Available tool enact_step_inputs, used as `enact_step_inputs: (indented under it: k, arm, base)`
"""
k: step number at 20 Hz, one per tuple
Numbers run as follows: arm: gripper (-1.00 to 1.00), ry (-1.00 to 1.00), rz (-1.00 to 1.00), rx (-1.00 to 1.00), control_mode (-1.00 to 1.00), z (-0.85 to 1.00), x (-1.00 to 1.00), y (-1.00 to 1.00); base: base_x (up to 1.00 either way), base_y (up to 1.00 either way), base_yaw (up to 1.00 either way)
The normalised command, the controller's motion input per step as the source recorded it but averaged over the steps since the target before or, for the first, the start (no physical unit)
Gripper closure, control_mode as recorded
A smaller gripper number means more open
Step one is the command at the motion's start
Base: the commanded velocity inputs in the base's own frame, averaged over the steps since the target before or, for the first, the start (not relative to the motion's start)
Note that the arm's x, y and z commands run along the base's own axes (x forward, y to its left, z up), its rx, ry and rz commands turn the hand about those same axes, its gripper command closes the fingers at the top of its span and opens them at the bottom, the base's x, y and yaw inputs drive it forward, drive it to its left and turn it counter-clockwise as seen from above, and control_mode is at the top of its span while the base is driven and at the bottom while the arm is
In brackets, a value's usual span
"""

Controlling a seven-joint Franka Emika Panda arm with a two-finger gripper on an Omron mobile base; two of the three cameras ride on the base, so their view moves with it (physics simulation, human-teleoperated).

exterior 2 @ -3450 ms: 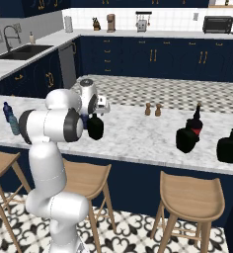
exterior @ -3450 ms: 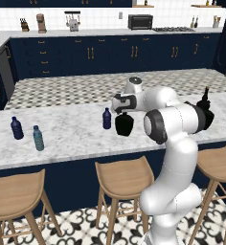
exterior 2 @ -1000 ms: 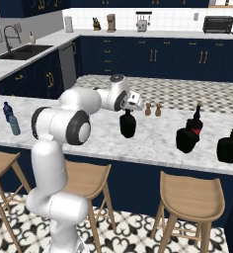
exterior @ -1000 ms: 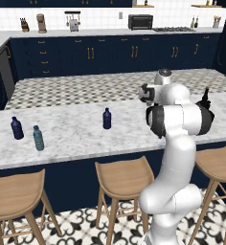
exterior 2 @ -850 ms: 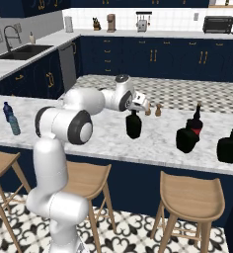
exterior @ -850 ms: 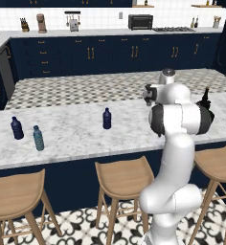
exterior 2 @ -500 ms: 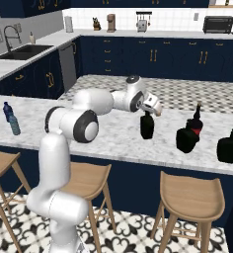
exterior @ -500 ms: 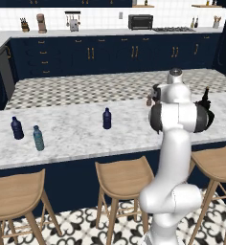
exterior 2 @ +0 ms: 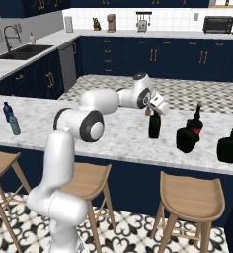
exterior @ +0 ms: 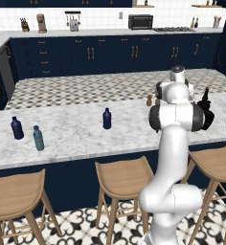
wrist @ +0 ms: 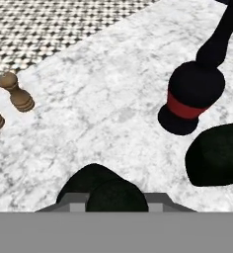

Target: Move the plastic bottles in the middle to the plastics group, and the glass bottles in the middle to the glass group.

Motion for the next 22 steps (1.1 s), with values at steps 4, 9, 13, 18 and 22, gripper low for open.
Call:
enact_step_inputs:
  k: [4,9,13,18,22]
  arm:
    - [1.0,0.0,-0.16,0.08,-1.0,0.0,0.08,-0.43]
    - [1.0,0.0,-0.13,0.05,-1.0,0.02,0.06,-0.41]
    - [1.0,0.0,-0.05,0.0,-1.0,0.06,0.0,-0.19]
    - [1.0,-0.02,-0.04,0.0,-1.0,-0.2,0.0,0.0]
    - [1.0,0.0,-0.05,0.0,-1.0,-0.31,0.0,0.0]
  base:
    - [0.0,0.0,0.0]
    - [0.0,0.0,0.0]
    - [0.0,0.0,0.0]
    - [0.0,0.0,0.0]
    - [0.0,0.0,0.0]
